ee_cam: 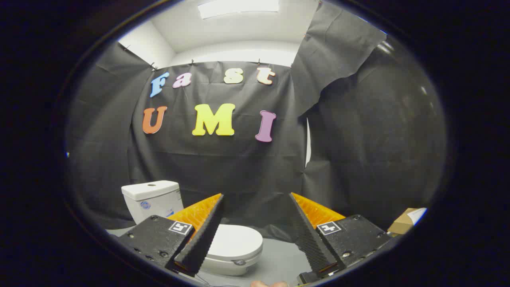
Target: Open the toilet lid.
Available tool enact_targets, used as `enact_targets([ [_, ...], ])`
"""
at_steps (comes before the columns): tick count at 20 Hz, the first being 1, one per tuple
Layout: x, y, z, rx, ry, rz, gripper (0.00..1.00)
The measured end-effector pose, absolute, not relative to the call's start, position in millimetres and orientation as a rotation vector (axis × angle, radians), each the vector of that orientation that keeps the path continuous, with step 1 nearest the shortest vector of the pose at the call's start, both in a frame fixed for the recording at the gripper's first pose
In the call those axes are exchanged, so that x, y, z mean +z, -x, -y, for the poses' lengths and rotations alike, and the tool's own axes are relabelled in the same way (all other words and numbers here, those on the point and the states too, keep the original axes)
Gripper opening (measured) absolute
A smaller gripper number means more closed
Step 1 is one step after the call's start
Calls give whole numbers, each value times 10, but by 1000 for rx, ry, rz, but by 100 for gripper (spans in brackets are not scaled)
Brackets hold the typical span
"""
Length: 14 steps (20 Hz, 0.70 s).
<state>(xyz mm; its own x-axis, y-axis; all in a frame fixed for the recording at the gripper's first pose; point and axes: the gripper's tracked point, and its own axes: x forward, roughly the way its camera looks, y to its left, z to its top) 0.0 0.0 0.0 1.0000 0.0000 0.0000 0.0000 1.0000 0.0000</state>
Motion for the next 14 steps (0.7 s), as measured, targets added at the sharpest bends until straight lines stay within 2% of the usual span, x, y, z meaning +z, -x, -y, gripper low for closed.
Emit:
enact_targets([
  [14, -60, -36, -75, 15, 18, -14, 99],
])
